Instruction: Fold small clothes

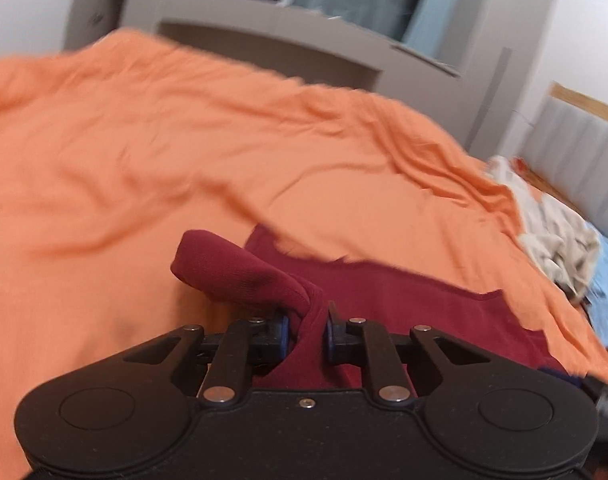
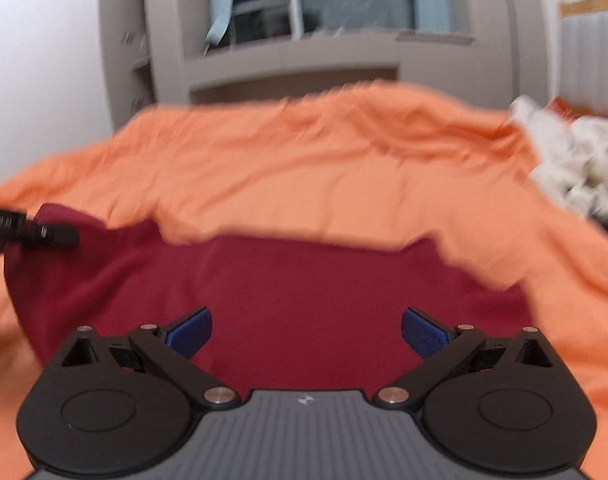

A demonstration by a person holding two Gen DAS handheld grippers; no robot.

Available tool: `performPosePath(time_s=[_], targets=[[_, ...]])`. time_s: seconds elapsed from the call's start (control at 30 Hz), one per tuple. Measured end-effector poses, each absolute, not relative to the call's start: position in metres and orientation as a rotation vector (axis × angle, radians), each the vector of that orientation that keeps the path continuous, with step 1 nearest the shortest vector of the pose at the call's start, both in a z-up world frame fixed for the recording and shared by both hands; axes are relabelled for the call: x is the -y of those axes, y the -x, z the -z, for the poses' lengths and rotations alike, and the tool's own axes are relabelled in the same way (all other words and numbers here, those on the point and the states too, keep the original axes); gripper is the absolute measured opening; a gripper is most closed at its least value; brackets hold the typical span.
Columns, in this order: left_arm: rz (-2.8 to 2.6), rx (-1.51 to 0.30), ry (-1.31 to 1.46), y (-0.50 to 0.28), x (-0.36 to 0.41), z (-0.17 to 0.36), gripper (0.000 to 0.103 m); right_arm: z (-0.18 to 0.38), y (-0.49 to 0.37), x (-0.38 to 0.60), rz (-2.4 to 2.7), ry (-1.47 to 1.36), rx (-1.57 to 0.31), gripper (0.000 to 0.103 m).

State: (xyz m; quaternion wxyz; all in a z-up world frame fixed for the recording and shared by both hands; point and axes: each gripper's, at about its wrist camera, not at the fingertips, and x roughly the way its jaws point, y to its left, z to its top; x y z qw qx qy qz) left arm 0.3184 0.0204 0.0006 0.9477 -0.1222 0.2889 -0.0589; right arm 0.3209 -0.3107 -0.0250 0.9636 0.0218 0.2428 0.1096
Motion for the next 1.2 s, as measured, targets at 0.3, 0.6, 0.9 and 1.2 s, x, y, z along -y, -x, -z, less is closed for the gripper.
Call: performPosePath(time_s=[0.3,0.6,0.9,1.2], targets=[[0.374,-0.479,-0.041,-0.330,0.093,-0.050,0.017,-0.004,-0.326,0.394,0.074,-0.066,-0.370,0.103],[0.568,-0.581,-0.228,-0.323,0.187,-0.001,0.018,0.012,-0.338,0.477,0.187,-0.340,-0.445,0.103],[0.616,-0.664,-0.224,-0.310,0.184,0.031,0.054,0.030,-0.347,0.462,0.008,-0.413,-0.534,0.103],[0.599,-0.581,-0.322,-0.273,0.183,0.024,0.087,0.043,-0.350,0.448,-0.214,-0.570,-0.570,0.103]])
